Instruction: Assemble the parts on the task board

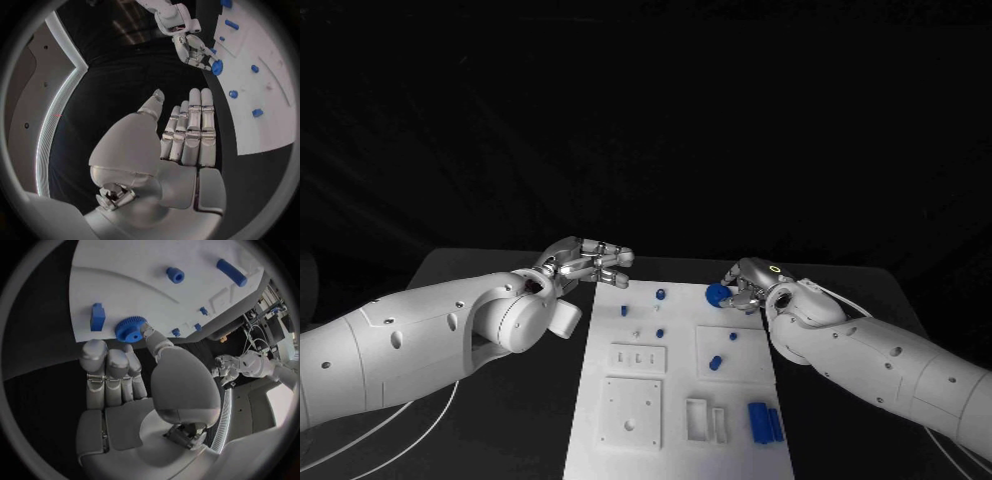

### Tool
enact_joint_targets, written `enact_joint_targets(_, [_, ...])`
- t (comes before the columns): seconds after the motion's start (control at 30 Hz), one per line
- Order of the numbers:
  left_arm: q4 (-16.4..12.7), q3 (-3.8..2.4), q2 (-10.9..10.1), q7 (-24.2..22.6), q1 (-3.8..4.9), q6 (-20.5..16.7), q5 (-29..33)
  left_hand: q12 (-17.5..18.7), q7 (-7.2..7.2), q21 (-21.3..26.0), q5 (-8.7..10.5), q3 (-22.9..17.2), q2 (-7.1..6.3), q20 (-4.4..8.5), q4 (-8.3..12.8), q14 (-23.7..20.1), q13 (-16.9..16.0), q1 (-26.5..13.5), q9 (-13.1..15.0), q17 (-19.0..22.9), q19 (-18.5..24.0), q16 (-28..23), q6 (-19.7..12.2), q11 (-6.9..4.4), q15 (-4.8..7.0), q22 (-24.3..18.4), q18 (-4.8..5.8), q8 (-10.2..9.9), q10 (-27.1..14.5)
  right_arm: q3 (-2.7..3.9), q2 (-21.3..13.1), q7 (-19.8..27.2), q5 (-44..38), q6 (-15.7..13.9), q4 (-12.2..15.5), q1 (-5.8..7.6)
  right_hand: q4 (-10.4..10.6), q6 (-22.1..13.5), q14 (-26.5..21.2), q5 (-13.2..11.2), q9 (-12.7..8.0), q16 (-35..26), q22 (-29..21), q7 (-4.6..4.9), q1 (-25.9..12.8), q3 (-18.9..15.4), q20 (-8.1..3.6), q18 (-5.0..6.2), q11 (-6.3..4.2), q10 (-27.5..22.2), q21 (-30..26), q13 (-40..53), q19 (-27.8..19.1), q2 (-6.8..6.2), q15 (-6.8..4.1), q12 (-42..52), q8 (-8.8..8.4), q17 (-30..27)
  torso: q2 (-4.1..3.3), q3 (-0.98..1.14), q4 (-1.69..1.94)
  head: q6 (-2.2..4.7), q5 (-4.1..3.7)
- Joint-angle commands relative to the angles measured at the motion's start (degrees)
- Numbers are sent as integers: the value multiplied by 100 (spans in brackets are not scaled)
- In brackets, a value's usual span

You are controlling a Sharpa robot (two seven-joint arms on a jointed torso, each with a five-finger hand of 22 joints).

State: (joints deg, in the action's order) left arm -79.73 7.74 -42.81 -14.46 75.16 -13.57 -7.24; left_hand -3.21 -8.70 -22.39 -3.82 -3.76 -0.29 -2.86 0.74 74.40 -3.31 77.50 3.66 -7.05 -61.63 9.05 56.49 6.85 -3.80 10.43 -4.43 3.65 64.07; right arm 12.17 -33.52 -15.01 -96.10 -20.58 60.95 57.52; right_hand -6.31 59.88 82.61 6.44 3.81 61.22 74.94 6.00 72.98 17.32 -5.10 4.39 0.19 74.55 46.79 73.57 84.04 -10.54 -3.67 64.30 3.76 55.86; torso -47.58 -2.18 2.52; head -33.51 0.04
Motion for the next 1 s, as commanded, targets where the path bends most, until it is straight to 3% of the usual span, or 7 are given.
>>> enact_joint_targets(0.03, [1, -5, 24, -35, 5, 98, -23, -16, -8, -35, 20, 3, 24, -5, 16, -30, -9, -22, 8, -4, 55, 33, -10, 17, -6, -7, -24, -7, -36, 3, 23, 22, -48, 19, -50, -5, 35, -44, 22, -34, 4, -11, 570, 16, -16, 15, 51, -6, 12, 29, -7, 3, 294, -5, 34, -10, -15, 9, -1, -1, -2, -8, 6])
enact_joint_targets(0.2, [17, -5, 35, -30, 5, 100, -23, -16, -8, -35, 20, 3, 24, -5, 16, -30, -9, -22, 8, -4, 55, 33, -10, 17, -6, -7, -24, -7, -36, 4, 64, 5, -80, -33, -119, -4, 53, -44, 22, -19, 3, -27, 571, 20, -25, 53, 52, -1, 12, 20, -19, -12, 299, -7, 33, -45, -16, 13, 3, 6, -15, -21, 24])
enact_joint_targets(0.43, [33, -5, 60, -25, 5, 97, -23, -16, -17, -36, 27, 17, 20, -7, -5, -30, -9, -30, 8, -6, 52, 36, -44, 19, -7, -18, -25, -6, -37, 4, 137, -2, -99, -19, -200, 6, 67, -40, 25, -28, 5, -26, 572, 18, -34, 65, 52, -2, 13, 25, -23, -8, 300, -1, 34, -42, -14, 21, 3, 3, 4, -46, 17])
enact_joint_targets(1.0, [33, -5, 68, -6, 6, 108, -24, -16, -16, -34, 24, 15, 18, -8, -9, -32, -9, -11, 9, -7, 53, 36, -38, 19, -7, -30, -25, -6, -39, 4, 261, -19, -66, 87, -368, 13, 155, -15, 25, 24, 7, -42, 571, 12, -100, 37, 48, -3, 8, 12, -40, -11, 302, 17, 27, -64, -14, 33, -9, 11, -7, -90, 38])
